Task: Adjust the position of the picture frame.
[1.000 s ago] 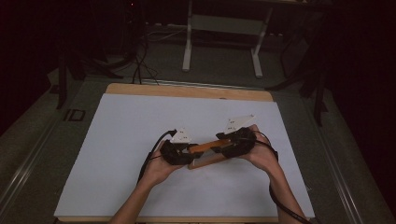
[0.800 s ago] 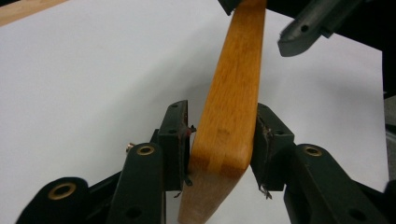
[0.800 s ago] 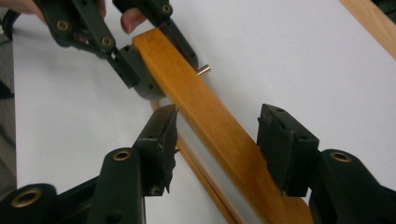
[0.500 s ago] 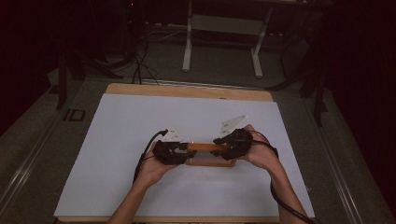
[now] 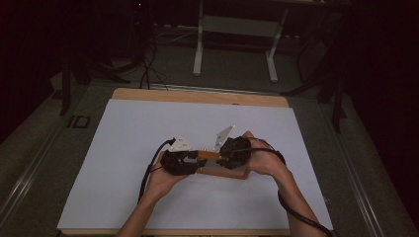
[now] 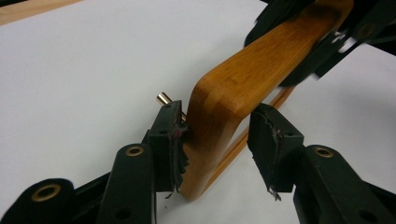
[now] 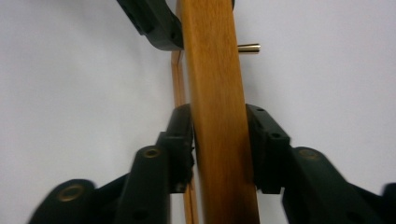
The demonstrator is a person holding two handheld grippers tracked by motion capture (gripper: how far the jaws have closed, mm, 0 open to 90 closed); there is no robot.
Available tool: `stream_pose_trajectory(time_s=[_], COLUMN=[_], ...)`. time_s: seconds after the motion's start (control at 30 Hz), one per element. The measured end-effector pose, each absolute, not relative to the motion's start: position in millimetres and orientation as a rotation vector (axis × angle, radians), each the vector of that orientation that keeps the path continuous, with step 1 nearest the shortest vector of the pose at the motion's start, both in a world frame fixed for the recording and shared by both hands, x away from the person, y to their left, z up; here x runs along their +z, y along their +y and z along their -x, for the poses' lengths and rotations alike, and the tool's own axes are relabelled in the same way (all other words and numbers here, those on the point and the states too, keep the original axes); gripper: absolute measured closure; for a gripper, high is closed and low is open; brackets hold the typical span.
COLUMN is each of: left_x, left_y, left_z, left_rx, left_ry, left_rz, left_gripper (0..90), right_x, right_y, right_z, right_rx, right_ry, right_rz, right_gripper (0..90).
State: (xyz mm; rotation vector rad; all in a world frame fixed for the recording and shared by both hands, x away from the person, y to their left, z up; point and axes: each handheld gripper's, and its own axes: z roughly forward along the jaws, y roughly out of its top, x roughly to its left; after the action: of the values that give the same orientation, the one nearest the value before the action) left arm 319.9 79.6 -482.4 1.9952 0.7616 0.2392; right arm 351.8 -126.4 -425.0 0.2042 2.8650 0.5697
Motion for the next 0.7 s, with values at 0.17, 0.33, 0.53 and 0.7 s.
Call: stream_pose_trajectory(time_s=[0.17, 0.33, 0.53, 0.7], left_x=[-481, -476, -475, -474], left_y=[90, 101, 111, 121], left_z=[-320, -318, -321, -322], left_rx=[0.207, 0.201, 0.157, 0.137], left_ry=[0.787, 0.791, 0.801, 0.815], left_rz=[-1.952, -1.915, -1.868, -1.835], left_gripper=[55.1, 51.3, 50.5, 51.3], right_x=[-426, -428, -427, -421], right_y=[-125, -132, -140, -151], right_z=[-351, -351, -352, -353], right_rx=[0.581, 0.664, 0.747, 0.899], right_ry=[2.856, 2.839, 2.825, 2.795], right_rz=[-0.171, -0.188, -0.221, -0.289], right_gripper=[68.8, 69.0, 69.1, 69.1])
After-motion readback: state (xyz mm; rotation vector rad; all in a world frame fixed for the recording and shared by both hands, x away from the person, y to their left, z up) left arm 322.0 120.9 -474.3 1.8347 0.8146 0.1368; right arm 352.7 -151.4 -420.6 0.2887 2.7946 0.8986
